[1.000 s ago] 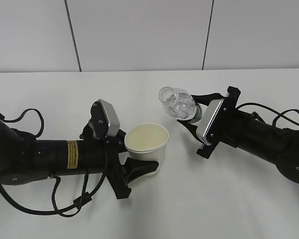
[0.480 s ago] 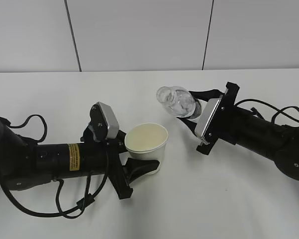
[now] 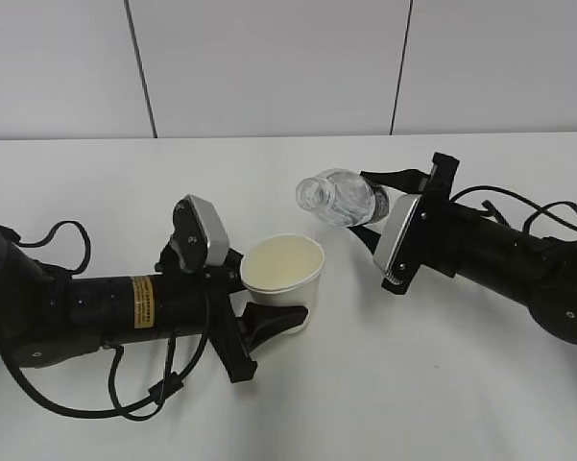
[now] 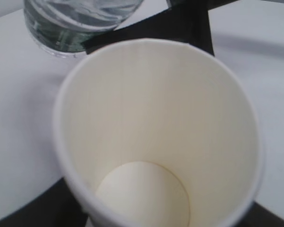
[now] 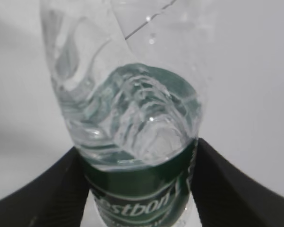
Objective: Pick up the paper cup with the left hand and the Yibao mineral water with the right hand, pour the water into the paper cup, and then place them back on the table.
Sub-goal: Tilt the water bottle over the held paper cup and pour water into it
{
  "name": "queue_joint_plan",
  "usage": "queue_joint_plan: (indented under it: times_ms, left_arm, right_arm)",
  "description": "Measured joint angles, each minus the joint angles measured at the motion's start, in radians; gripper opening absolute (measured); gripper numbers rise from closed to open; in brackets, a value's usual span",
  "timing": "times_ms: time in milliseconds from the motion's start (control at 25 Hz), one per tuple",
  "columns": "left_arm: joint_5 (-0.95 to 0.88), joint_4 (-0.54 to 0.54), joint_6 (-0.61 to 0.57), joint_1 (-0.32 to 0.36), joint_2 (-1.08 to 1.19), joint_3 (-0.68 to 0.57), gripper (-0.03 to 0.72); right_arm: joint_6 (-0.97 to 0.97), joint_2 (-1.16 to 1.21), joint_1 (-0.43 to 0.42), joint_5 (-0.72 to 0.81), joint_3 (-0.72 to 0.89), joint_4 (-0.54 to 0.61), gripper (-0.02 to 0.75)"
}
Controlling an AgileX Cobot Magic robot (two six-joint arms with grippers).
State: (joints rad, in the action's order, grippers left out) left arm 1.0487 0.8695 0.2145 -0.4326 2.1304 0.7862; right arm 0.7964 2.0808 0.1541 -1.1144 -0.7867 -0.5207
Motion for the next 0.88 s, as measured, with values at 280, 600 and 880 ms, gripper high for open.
queue_joint_plan:
  times_ms: [280,600,880]
  left_arm:
    - [0.002,0.040,0.000,-0.001,0.000,0.000,0.430]
    - [0.003,0.043,-0.004,-0.001,0.000,0.000,0.430]
    - [0.003,0.043,-0.004,-0.001,0.000,0.000,0.430]
  right_arm:
    - [0.070,0.001,0.000,0.000,-0.004,0.000,0.454]
    - [0.166,0.001,0.000,0.000,-0.004,0.001,0.454]
    - [0.247,0.001,0.000,0.000,-0.004,0.002,0.454]
